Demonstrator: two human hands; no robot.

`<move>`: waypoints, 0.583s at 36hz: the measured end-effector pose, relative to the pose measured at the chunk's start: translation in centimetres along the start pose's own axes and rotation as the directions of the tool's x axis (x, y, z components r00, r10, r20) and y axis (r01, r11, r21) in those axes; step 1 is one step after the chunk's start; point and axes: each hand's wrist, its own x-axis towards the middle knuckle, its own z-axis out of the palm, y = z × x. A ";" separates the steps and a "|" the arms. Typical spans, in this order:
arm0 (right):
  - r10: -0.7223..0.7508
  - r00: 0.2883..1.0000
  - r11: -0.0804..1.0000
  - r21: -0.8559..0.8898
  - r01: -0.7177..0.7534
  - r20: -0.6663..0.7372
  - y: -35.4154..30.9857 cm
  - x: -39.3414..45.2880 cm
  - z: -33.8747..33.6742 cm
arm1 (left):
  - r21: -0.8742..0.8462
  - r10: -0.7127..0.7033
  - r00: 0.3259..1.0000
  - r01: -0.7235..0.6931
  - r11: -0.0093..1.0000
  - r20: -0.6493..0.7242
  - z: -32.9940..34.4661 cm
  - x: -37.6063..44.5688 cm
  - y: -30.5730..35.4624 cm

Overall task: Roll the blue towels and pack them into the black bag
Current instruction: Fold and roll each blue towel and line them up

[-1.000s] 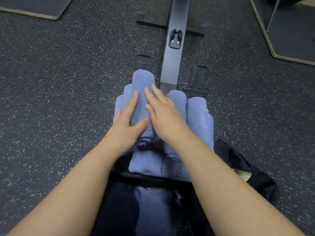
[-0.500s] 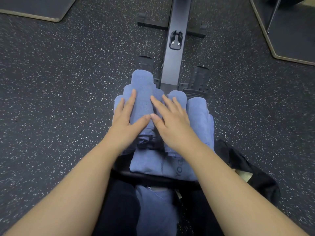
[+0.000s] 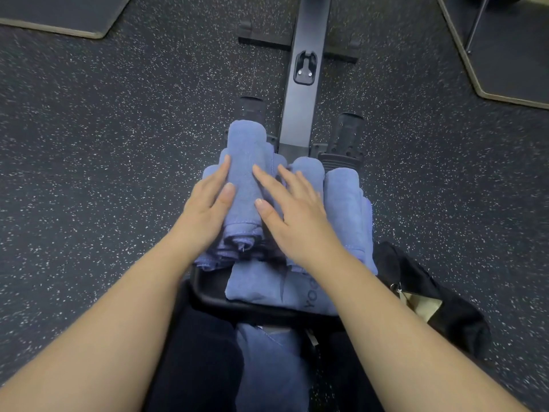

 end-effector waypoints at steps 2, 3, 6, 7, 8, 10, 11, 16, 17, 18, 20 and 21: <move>-0.010 1.000 1.000 -0.009 0.010 0.022 0.0 0.0 -0.1 | 0.020 -0.054 0.998 0.054 0.998 -0.017 -0.2 0.2 -0.3; -0.017 0.999 1.000 -0.019 0.018 0.033 0.0 0.0 -0.1 | 0.009 -0.094 0.995 0.094 0.995 -0.017 -0.2 0.2 -0.3; -0.035 0.998 0.999 -0.037 0.037 0.054 0.0 0.0 -0.2 | -0.078 -0.176 0.984 0.178 0.981 0.031 -0.2 0.1 -0.1; -0.036 0.998 0.999 -0.033 0.038 0.054 0.0 0.0 -0.1 | -0.101 -0.183 0.982 0.186 0.977 0.045 -0.2 0.1 0.0; -0.034 0.998 0.999 -0.027 0.036 0.054 0.0 0.0 -0.1 | -0.112 -0.188 0.981 0.192 0.975 0.048 -0.2 0.1 0.1; -0.026 0.998 1.000 -0.013 0.027 0.049 -0.1 0.0 -0.1 | -0.120 -0.195 0.980 0.199 0.973 0.046 -0.3 0.3 0.0; -0.021 0.999 1.000 -0.003 0.021 0.046 -0.1 -0.1 0.0 | -0.120 -0.192 0.980 0.196 0.973 0.044 -0.4 0.3 -0.1; -0.031 0.999 0.998 0.051 0.032 -0.018 -0.1 -0.3 0.5 | -0.148 -0.161 0.986 0.166 0.975 0.050 -0.4 0.5 -0.4; -0.043 0.998 0.997 0.065 0.046 -0.047 0.0 -0.3 0.6 | -0.155 -0.155 0.986 0.162 0.974 0.056 -0.4 0.5 -0.5; -0.052 0.996 0.995 0.078 0.057 -0.067 0.1 -0.4 0.8 | -0.154 -0.152 0.987 0.159 0.975 0.060 -0.4 0.6 -0.5; -0.056 0.995 0.993 0.103 0.065 -0.082 0.3 -0.5 0.9 | -0.150 -0.145 0.987 0.154 0.977 0.073 -0.4 0.6 -0.7; -0.055 0.995 0.992 0.112 0.064 -0.085 0.4 -0.5 0.9 | -0.150 -0.148 0.986 0.159 0.976 0.080 -0.4 0.7 -0.7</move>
